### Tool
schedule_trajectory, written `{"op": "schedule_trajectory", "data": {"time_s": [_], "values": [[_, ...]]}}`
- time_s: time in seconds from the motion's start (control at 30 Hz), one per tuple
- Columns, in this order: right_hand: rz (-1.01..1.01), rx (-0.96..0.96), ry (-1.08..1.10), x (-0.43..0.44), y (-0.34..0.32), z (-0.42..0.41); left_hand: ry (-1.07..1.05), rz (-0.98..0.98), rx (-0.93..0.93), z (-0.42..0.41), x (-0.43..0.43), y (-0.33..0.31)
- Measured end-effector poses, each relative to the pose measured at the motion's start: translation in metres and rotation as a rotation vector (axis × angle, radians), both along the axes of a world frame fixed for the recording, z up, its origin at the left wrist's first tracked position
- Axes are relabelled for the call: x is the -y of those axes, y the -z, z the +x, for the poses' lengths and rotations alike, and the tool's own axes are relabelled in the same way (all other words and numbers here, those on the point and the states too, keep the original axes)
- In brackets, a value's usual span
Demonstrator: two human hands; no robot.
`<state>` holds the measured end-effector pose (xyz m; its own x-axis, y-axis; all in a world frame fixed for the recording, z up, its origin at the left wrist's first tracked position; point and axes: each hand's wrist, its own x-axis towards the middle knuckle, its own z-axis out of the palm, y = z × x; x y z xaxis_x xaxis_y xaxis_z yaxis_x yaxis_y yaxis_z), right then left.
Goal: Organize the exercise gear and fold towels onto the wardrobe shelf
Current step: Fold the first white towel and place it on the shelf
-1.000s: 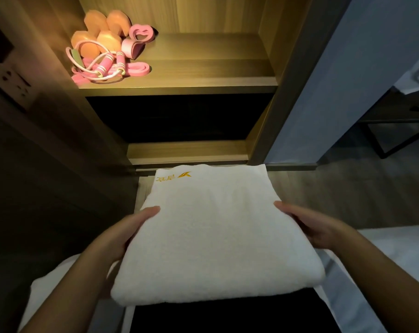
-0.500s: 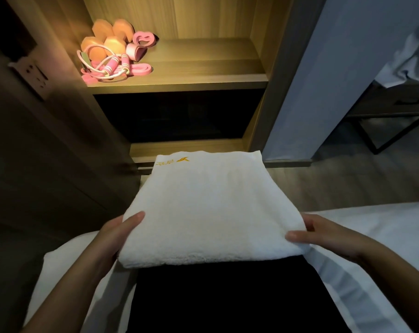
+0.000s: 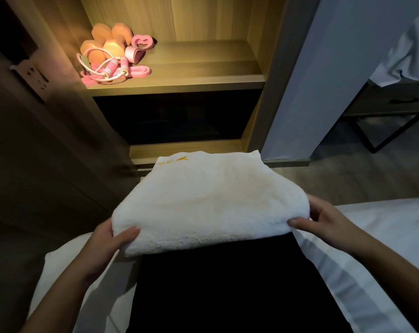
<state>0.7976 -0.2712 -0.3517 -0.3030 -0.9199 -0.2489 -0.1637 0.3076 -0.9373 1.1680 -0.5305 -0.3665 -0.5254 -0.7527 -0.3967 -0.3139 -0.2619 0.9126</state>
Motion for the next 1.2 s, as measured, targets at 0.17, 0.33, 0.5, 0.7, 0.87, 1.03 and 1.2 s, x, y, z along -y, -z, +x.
{"op": "schedule_trajectory", "data": {"time_s": [0.17, 0.33, 0.5, 0.7, 0.87, 1.03, 1.2], "values": [[0.298, -0.061, -0.171, -0.001, 0.004, 0.000, 0.016, -0.039, 0.023, -0.003, 0.000, 0.004], [0.523, -0.108, -0.406, 0.006, -0.007, -0.007, 0.079, -0.012, -0.018, -0.006, 0.003, 0.002], [0.391, 0.143, -0.436, 0.002, -0.012, -0.037, 0.080, -0.018, 0.043, -0.005, 0.006, 0.005], [0.120, -0.011, -0.325, 0.002, 0.022, -0.020, 0.083, 0.016, 0.031, -0.004, 0.003, 0.006], [-0.051, -0.022, -0.099, -0.007, 0.034, 0.004, 0.074, 0.036, 0.033, -0.001, 0.004, 0.010], [0.057, 0.037, -0.003, -0.008, 0.027, 0.009, 0.075, 0.030, 0.013, -0.002, 0.005, 0.010], [0.468, -0.039, 0.057, 0.007, 0.019, -0.006, 0.082, 0.036, -0.012, -0.002, 0.003, 0.009]]}}
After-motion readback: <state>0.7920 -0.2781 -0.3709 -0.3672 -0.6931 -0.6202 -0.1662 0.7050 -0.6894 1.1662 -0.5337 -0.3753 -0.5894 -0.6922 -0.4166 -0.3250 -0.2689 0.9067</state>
